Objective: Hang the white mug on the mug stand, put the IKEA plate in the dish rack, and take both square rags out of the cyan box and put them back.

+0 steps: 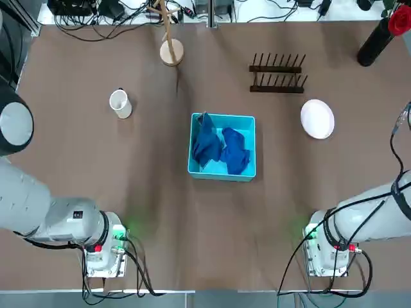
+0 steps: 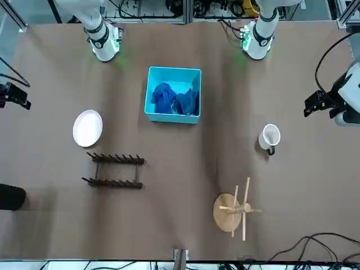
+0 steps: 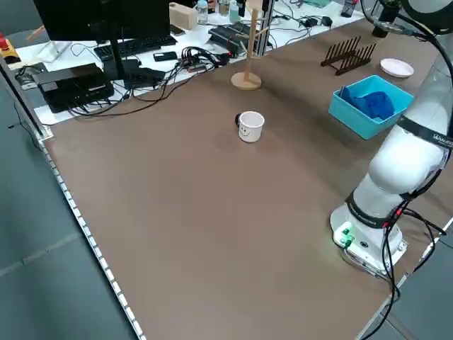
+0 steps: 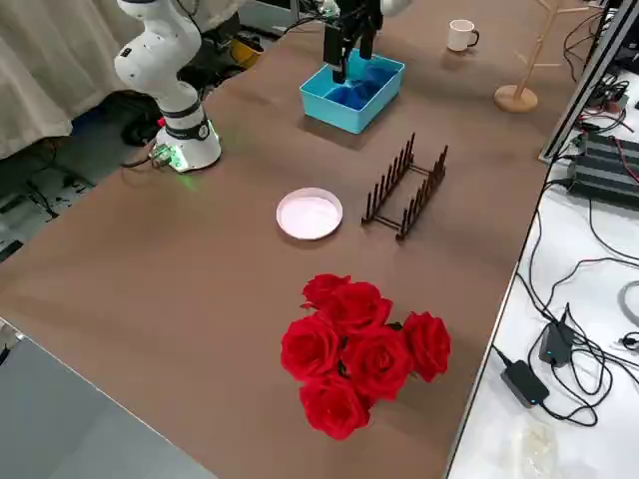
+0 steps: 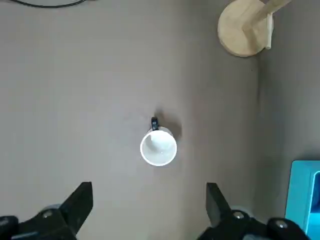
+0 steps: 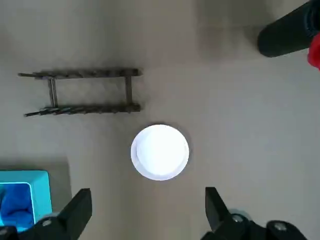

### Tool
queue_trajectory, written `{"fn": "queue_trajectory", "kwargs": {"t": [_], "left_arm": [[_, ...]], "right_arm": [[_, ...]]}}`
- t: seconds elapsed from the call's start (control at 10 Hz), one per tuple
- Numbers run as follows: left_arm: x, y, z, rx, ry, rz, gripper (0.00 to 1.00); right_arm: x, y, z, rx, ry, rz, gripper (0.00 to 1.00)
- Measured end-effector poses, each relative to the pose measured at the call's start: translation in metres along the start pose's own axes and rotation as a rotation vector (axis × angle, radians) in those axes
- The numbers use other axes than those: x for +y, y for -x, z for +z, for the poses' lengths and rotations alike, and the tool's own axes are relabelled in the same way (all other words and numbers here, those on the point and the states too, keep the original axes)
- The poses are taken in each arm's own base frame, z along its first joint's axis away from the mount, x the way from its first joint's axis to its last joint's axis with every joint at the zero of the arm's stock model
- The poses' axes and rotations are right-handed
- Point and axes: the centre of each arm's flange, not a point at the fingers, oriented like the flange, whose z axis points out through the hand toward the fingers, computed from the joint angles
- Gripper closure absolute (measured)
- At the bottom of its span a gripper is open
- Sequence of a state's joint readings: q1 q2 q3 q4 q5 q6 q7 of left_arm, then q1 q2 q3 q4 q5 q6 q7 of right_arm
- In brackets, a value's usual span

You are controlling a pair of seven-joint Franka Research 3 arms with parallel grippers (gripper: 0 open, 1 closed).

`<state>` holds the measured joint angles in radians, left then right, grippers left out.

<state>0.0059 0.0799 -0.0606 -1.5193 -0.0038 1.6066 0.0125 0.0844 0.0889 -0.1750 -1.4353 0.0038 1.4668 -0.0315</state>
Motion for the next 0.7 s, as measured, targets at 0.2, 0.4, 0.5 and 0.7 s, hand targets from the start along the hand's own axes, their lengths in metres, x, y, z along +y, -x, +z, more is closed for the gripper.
{"fn": "queue_trajectory", "kwargs": {"t": [0.2,0.4,0.5,0.7], "left_arm": [[-0.001,-0.003,0.01,-0.014,0.001,-0.001,0.01],[-0.005,-0.021,0.047,-0.037,0.004,-0.005,0.0],[-0.01,-0.032,0.075,-0.033,0.005,-0.012,0.0],[-0.023,-0.044,0.146,-0.045,0.004,-0.018,0.0]], "right_arm": [[-0.003,-0.002,0.029,-0.053,-0.001,-0.005,0.0],[-0.002,-0.009,0.073,-0.076,-0.002,-0.015,0.01],[0.0,-0.01,0.091,-0.081,-0.003,-0.037,0.01],[0.013,-0.011,0.13,-0.076,-0.008,-0.09,0.03]]}}
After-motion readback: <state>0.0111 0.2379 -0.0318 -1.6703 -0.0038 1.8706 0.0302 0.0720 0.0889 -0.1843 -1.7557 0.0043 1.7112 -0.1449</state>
